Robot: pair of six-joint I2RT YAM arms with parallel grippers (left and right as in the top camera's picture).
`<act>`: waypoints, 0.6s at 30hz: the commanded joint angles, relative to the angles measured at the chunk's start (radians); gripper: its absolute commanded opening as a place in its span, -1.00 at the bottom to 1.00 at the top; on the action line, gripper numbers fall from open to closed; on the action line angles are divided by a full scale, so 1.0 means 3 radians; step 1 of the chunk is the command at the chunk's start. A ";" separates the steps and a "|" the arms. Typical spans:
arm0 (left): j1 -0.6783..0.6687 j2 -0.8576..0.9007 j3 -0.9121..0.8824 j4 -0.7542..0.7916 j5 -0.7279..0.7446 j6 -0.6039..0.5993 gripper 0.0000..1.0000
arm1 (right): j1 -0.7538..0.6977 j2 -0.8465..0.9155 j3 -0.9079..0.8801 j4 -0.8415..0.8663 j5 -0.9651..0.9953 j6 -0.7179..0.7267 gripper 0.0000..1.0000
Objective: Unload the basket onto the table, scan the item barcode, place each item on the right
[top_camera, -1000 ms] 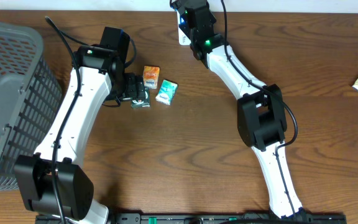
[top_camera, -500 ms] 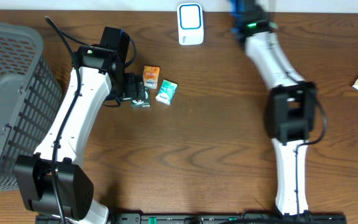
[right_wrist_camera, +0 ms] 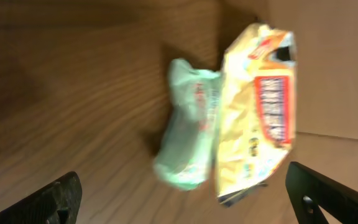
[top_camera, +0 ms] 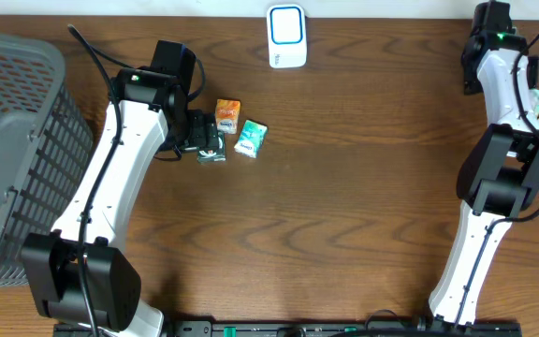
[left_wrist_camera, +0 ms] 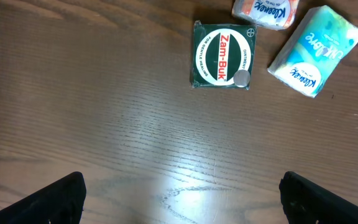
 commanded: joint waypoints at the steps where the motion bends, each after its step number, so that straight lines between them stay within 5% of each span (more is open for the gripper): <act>1: 0.0018 -0.0010 0.0045 -0.0011 -0.0032 0.0019 0.96 | 0.0167 -0.0144 0.0041 -0.0095 -0.0776 0.0226 0.98; 12: 0.0018 -0.0010 0.0045 -0.0011 -0.0032 0.0019 0.96 | 0.0824 -0.0144 0.0039 -0.0333 -0.3761 0.0290 0.99; 18: 0.0018 -0.0010 0.0045 -0.0011 -0.0032 0.0019 0.95 | 0.1278 -0.0144 0.0039 -0.0572 -0.4201 0.0289 0.98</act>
